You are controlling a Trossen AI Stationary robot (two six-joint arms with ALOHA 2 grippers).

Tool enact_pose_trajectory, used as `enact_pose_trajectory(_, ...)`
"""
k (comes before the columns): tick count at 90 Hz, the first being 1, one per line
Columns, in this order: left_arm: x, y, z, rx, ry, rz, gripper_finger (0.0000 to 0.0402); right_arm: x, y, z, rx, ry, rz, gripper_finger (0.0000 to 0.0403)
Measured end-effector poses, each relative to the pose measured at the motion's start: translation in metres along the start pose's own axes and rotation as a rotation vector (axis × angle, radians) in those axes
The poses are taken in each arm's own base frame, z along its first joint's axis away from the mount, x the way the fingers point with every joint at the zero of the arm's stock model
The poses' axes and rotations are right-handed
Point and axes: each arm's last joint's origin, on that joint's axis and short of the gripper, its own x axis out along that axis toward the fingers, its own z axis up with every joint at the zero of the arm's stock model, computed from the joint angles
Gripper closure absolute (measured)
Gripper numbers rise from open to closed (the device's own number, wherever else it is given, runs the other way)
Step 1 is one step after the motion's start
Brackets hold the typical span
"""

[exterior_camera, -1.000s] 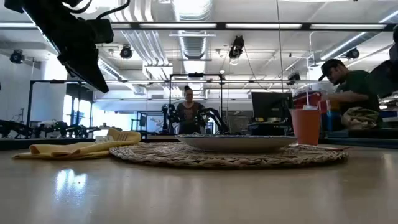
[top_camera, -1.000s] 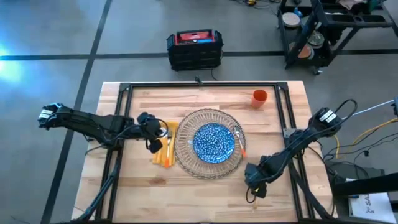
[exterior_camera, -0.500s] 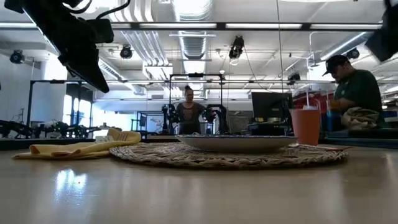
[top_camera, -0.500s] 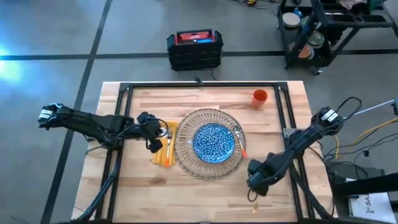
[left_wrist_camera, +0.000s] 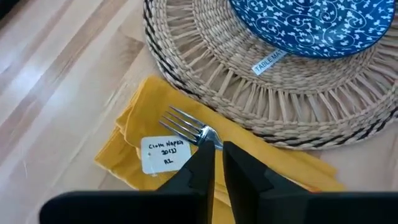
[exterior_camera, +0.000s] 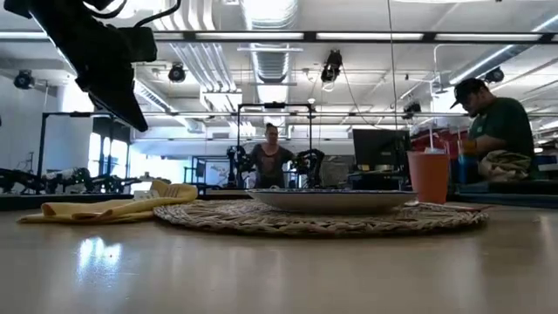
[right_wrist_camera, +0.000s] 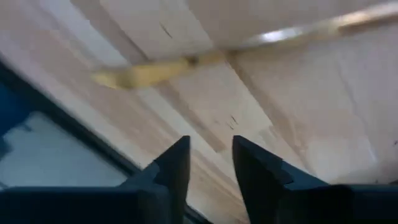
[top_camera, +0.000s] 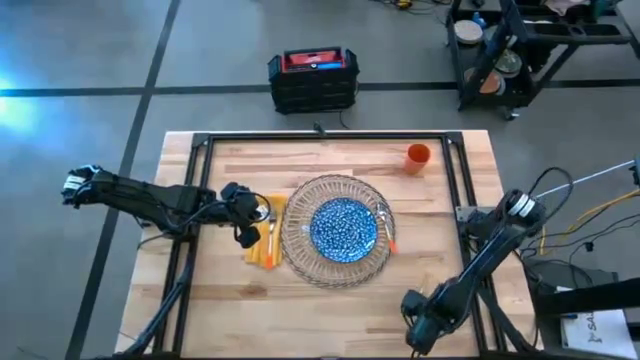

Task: Set table place
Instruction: Put the orange knife on the brown placemat to the right of the blue plate

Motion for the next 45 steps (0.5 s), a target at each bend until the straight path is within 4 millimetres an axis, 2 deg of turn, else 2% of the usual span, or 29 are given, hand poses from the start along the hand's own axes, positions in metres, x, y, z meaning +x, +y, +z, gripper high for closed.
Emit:
enact_pose_trajectory(9,0.000,0.000,0.000,0.010,-0.001,0.001,0.0382,0.018,0.005,0.001,-0.017,0.024,-0.026,0.0376)
enact_pose_trajectory(15,0.000,0.000,0.000,0.019,-0.002,0.005,0.0382,0.023,0.009,0.003,-0.041,0.035,-0.013,0.0395)
enact_pose_trajectory(31,0.000,0.000,0.001,0.032,-0.010,0.006,0.0382,0.021,0.015,0.020,-0.065,0.053,0.058,0.0396)
enact_pose_trajectory(45,0.000,0.000,0.002,0.032,-0.018,0.002,0.0382,0.010,0.016,0.048,-0.146,-0.006,0.113,0.0401)
